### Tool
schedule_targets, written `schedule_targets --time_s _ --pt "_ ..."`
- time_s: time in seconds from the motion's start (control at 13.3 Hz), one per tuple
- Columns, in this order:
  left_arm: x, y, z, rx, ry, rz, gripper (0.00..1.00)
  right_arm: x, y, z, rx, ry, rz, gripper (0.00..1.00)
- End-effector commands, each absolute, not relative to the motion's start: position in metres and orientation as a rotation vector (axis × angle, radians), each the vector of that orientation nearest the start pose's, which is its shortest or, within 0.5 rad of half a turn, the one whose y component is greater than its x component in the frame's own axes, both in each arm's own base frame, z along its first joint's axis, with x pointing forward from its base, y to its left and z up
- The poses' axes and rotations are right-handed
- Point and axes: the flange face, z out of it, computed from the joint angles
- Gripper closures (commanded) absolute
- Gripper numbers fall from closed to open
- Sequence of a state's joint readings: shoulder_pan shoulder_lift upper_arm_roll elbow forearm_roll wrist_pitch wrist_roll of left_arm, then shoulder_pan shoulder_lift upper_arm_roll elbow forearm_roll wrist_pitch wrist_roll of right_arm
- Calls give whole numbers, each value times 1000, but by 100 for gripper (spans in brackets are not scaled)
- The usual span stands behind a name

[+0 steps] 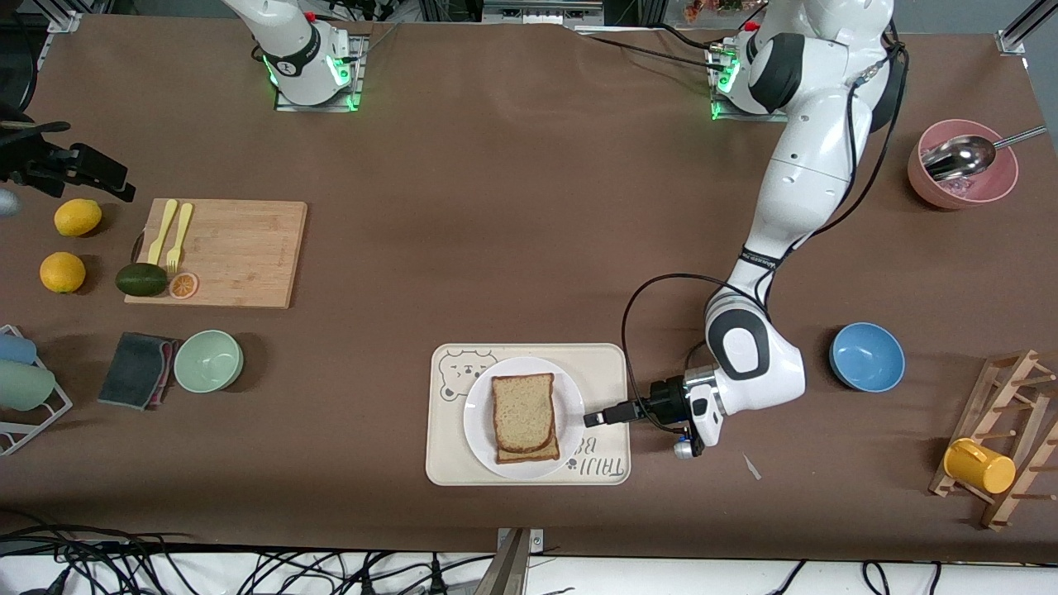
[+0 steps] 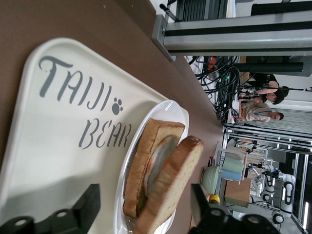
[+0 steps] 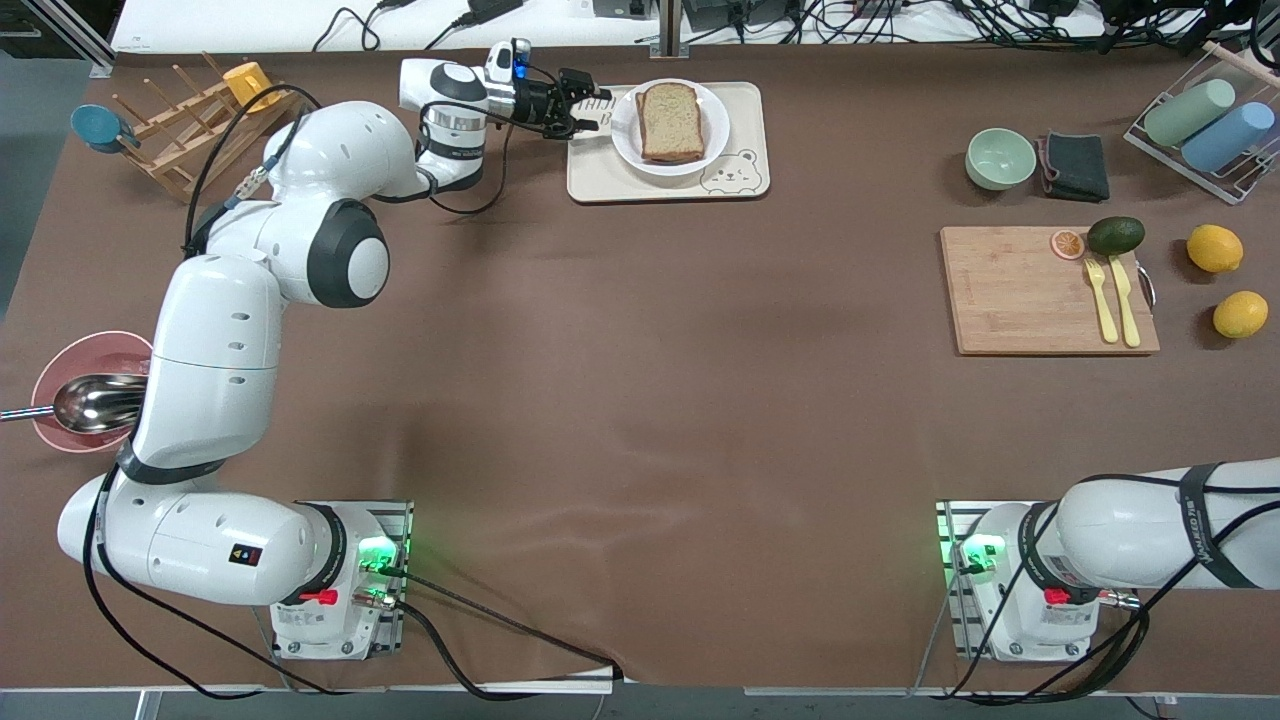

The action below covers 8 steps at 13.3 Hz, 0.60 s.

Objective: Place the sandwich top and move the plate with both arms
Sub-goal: 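Open the left gripper and pull it away from the plate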

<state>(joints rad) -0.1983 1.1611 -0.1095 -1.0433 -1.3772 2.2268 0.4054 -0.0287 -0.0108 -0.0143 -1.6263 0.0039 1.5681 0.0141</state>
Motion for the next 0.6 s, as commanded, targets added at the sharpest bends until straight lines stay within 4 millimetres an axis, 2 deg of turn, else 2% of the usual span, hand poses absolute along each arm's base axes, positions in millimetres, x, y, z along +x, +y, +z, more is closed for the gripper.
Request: schedule_targets --time_s 0.0,0.15,0.53 --pt "754 -230 174 1971 231 102 0 549 -22 610 -3117 101 76 0" --pt "752 -219 201 2028 209 69 0 549 -21 610 -3117 98 76 0" --pt "738 -208 304 2405 34 40 0 549 -21 610 -3117 98 76 0"
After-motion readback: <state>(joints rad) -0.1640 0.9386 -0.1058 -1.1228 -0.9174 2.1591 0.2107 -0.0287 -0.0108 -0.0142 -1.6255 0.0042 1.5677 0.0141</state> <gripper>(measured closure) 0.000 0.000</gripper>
